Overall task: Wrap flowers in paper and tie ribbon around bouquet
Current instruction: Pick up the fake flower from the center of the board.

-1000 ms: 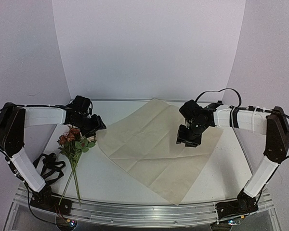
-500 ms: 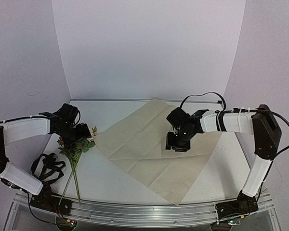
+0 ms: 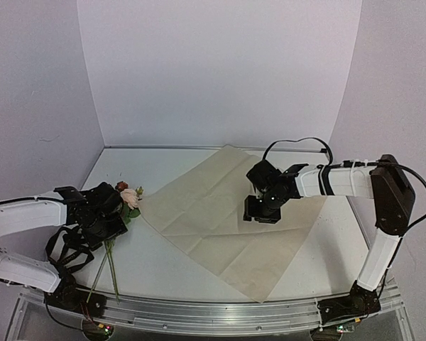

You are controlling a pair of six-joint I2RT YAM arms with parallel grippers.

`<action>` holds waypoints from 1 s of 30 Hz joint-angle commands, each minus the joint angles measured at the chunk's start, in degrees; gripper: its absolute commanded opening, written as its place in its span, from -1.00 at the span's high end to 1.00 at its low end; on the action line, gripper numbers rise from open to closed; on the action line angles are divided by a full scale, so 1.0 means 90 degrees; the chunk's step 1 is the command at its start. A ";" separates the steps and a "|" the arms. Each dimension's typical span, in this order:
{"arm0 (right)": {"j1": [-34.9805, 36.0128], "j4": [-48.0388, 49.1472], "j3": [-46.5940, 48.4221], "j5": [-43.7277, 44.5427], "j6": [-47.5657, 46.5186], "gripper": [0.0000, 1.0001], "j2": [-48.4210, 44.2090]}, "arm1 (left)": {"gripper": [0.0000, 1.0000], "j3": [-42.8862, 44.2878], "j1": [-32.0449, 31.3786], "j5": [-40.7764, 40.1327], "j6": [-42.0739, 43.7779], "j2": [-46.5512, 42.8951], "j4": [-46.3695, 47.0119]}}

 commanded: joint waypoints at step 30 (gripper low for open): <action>0.0007 0.0536 0.0027 -0.0181 -0.0073 -0.11 0.0425 | 1.00 -0.0369 -0.0318 -0.1293 -0.0517 0.0693 0.0872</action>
